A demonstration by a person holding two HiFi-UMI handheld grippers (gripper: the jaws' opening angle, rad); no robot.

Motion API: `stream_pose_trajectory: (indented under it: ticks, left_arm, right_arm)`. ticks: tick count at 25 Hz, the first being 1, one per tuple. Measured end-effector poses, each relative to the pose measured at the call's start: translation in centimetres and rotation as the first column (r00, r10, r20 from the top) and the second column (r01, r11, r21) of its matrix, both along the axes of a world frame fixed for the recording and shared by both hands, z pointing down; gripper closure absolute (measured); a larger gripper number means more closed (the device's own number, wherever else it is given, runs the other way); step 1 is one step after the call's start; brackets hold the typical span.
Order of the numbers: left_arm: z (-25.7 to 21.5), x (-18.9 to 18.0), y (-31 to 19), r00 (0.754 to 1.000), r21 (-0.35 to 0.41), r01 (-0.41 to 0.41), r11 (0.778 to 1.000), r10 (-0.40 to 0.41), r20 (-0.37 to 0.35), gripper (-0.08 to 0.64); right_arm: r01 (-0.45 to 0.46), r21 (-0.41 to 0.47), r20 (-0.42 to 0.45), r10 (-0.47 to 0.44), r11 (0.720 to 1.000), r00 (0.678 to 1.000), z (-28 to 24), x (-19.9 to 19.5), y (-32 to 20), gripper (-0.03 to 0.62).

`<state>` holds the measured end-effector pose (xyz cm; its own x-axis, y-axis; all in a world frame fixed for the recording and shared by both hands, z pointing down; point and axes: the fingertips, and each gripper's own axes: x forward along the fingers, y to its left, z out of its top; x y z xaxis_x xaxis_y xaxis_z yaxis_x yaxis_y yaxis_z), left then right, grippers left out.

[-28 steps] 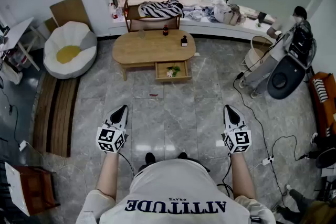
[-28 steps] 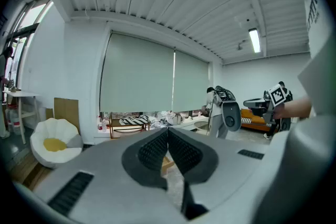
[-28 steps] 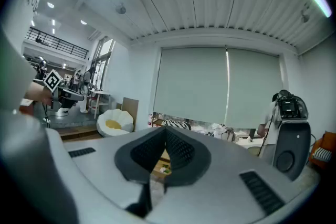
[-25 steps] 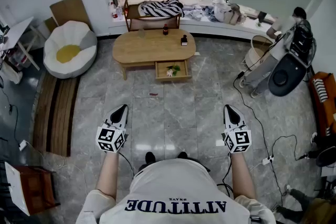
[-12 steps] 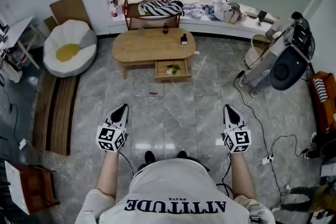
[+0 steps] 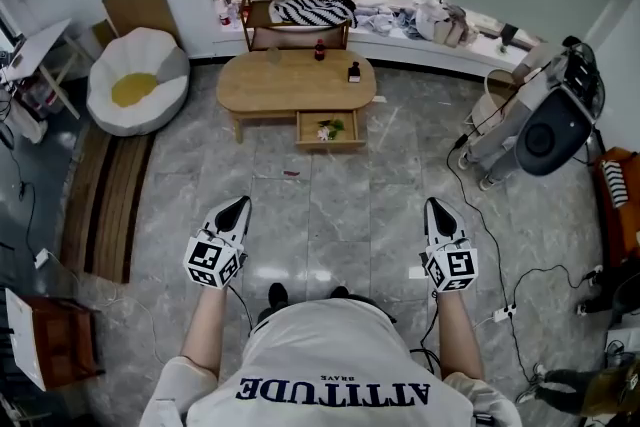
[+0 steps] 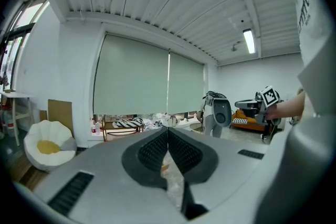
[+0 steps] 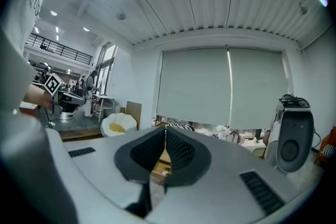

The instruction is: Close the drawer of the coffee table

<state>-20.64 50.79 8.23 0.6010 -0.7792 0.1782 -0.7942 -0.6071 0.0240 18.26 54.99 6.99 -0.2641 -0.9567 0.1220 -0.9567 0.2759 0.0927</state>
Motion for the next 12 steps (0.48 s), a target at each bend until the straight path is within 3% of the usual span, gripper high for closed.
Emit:
stream_pose_trajectory:
  ticks: [7,12]
  left_arm:
    - [1.0,2.8,0.3,0.997,-0.011,0.071,0.997,-0.071,0.006,0.538]
    - [1.3,5.9,1.2,0.999,-0.003,0.037,0.999,-0.037,-0.024,0.538]
  right_arm:
    - [0.065,0.001,-0.045,-0.065,0.998,0.997,0.7,2.7,-0.7,0.572]
    - [0.093,-0.016,-0.032,-0.093,0.996,0.995,2.1,4.9,-0.9,0.572]
